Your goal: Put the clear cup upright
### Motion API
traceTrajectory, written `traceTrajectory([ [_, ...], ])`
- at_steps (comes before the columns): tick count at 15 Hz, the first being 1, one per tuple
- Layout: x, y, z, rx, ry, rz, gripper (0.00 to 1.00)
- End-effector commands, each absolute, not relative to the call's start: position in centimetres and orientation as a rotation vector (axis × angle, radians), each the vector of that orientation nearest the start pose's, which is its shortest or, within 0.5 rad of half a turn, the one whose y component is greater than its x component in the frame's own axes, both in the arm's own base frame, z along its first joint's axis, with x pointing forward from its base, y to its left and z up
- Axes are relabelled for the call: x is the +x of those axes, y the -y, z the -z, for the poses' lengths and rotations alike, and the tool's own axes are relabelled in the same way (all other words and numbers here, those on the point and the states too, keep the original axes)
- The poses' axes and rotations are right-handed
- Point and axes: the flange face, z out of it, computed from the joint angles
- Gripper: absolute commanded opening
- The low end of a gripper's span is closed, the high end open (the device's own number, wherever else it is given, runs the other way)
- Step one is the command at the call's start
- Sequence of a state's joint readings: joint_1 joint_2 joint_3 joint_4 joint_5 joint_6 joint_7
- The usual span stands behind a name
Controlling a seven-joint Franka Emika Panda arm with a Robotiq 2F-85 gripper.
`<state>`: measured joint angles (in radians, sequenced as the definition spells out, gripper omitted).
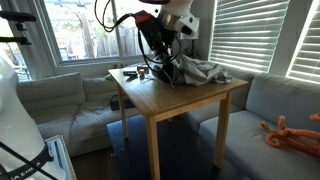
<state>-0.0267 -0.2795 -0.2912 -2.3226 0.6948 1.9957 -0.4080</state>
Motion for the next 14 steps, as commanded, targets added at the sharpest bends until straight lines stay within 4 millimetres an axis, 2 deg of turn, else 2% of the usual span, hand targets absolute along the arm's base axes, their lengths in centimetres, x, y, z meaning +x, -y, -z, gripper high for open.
traceTrajectory([
  [1, 44.6, 10.9, -47.9, -2.487, -0.193, 0.215, 0.00],
  [7, 44.2, 9.2, -52.2, -2.787, 0.005, 0.100, 0.02],
  [10, 44.9, 6.7, -54.0, -2.917, 0.166, 0.028, 0.02],
  [14, 46.0, 3.0, -55.1, -3.060, 0.350, -0.143, 0.02],
])
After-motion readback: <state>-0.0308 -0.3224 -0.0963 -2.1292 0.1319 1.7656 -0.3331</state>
